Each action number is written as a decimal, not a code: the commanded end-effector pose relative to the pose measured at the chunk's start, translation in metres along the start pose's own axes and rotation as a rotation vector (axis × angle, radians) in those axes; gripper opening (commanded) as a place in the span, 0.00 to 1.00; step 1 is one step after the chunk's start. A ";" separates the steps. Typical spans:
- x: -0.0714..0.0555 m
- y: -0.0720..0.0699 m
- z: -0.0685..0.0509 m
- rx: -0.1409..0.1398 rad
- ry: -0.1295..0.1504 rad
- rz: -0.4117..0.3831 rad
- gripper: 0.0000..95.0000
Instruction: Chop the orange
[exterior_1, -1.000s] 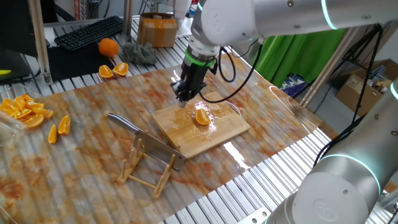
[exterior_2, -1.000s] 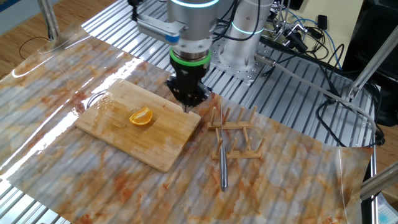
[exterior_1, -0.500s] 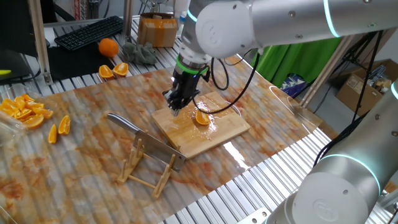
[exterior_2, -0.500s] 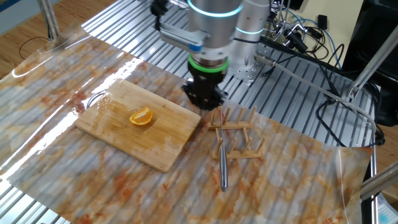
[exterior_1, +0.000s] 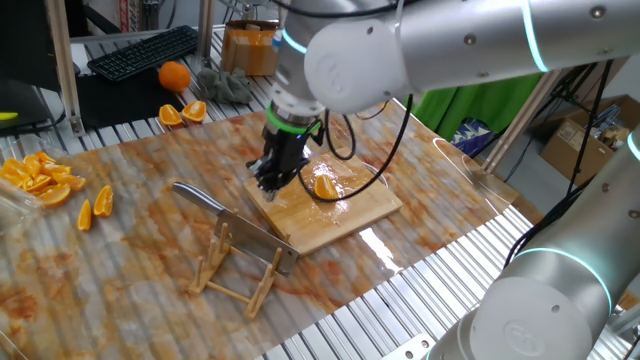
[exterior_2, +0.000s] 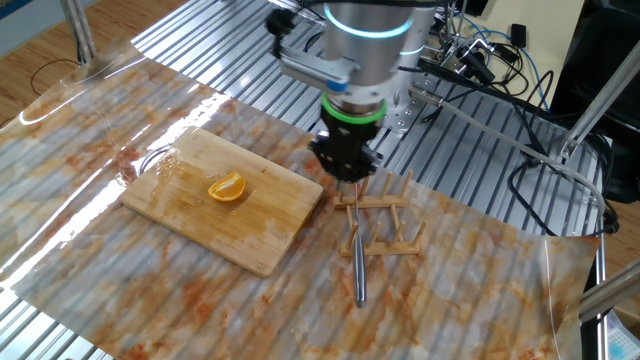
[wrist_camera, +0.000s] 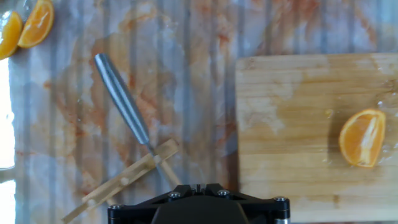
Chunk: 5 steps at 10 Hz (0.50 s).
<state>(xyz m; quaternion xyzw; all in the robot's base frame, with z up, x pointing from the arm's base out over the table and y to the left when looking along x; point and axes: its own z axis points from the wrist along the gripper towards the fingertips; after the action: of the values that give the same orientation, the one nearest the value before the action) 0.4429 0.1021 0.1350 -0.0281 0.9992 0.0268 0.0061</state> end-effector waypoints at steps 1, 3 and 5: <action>0.007 0.013 0.006 -0.001 0.000 -0.021 0.00; 0.013 0.022 0.015 -0.004 -0.003 -0.073 0.00; 0.013 0.024 0.028 -0.008 -0.007 -0.119 0.00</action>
<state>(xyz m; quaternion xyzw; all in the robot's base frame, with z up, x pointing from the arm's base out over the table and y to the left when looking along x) 0.4285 0.1254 0.1074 -0.0845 0.9959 0.0302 0.0098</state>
